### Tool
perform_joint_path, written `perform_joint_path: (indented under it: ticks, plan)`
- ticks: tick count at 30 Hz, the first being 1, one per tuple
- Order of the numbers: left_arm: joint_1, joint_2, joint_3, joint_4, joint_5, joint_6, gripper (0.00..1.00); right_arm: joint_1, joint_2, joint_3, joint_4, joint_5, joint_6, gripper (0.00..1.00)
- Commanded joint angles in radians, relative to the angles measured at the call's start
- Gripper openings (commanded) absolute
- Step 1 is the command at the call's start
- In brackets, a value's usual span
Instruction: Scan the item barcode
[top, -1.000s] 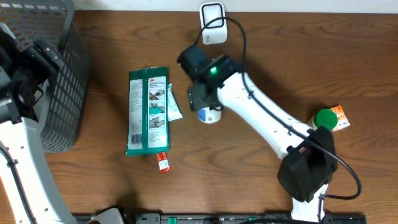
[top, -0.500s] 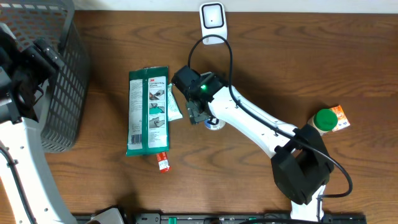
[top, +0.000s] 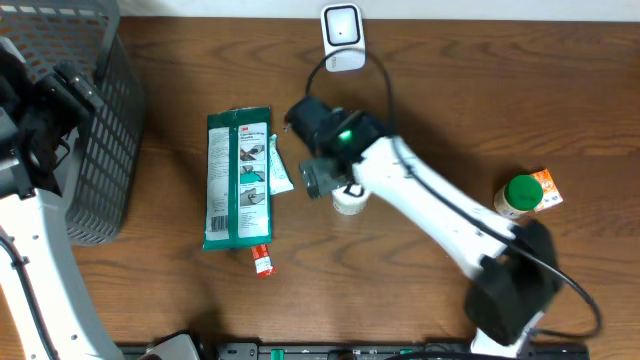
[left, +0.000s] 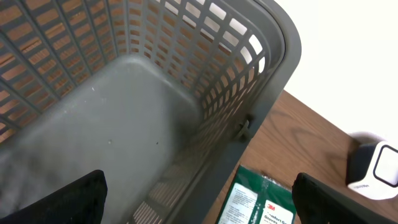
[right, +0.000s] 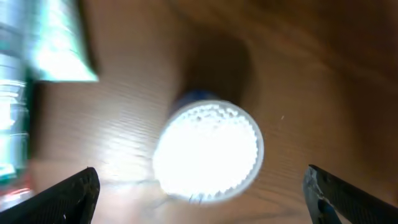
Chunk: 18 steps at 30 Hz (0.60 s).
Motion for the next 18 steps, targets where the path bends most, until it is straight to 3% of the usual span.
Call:
perform_joint_path:
  ticks: [1,9,14,18]
  plan:
    - [0.002,-0.001,0.009,-0.001,-0.005,-0.005,0.93,-0.098,-0.108,0.137,-0.049,-0.187,0.000,0.99]
    - [0.002,-0.001,0.009,-0.001,-0.005,-0.005,0.93,-0.227,-0.114,0.120,-0.066,-0.228,0.183,0.99]
    - [0.002,-0.001,0.009,-0.001,-0.005,-0.005,0.93,-0.216,-0.111,-0.044,-0.038,-0.227,0.481,0.99]
    - [0.002,-0.001,0.009,-0.001,-0.005,-0.005,0.93,-0.188,-0.111,-0.226,0.098,-0.229,0.546,0.99]
